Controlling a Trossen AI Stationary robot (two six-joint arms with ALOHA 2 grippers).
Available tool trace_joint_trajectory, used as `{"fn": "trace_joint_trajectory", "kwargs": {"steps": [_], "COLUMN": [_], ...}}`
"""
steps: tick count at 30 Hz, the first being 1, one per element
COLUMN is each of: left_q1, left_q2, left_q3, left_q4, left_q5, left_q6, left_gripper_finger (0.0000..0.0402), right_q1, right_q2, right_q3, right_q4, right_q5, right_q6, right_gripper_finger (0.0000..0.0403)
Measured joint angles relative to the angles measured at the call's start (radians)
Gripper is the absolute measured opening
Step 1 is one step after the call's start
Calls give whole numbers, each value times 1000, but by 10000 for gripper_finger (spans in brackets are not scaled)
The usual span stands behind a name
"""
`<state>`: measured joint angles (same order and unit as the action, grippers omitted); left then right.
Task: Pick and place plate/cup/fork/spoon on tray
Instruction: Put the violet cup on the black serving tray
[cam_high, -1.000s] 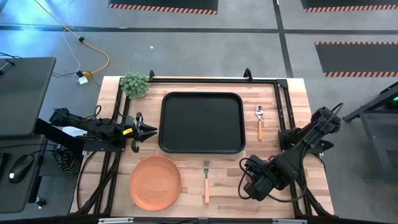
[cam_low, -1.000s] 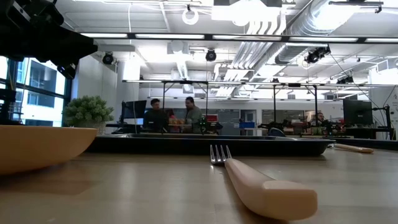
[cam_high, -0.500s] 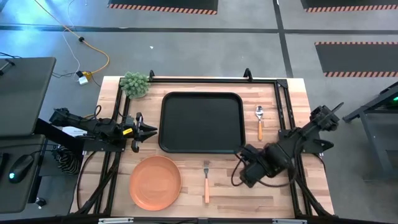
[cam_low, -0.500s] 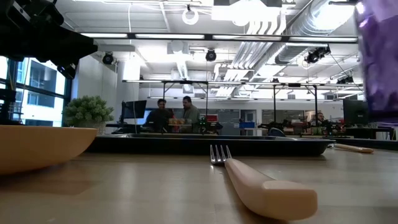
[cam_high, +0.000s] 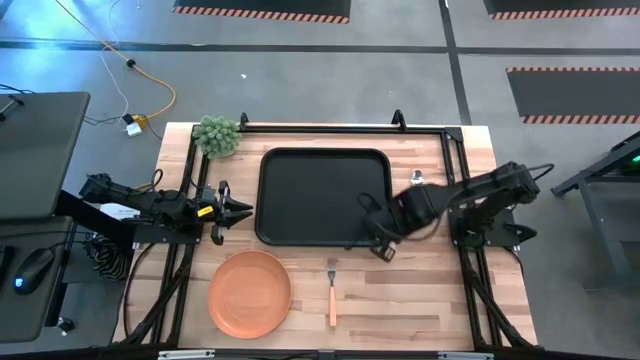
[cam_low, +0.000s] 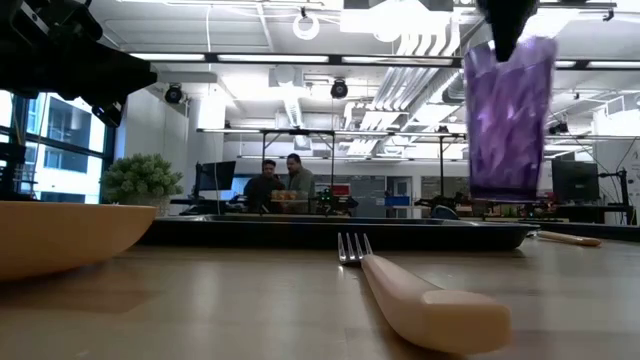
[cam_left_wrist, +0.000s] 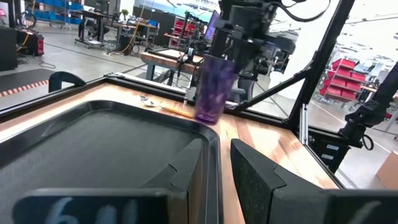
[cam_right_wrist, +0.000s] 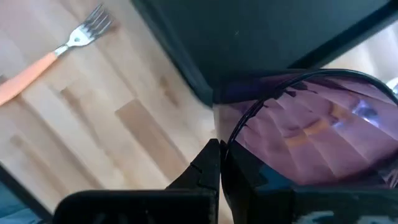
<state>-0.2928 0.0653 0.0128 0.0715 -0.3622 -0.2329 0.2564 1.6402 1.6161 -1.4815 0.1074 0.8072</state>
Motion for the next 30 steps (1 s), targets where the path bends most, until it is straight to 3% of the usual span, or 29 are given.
{"fn": "trace_joint_trajectory", "kwargs": {"steps": [15, 30], "left_q1": [0, 0], "left_q2": [0, 0], "left_q3": [0, 0], "left_q4": [0, 0], "left_q5": [0, 0], "left_q6": [0, 0], "left_gripper_finger": [76, 76], "right_q1": [-314, -481], "right_q2": [-1, -1], "right_q3": [0, 0], "right_q4": [60, 129], "right_q5": [-10, -49], "right_q6": [-399, -675], "right_gripper_finger": [0, 0]}}
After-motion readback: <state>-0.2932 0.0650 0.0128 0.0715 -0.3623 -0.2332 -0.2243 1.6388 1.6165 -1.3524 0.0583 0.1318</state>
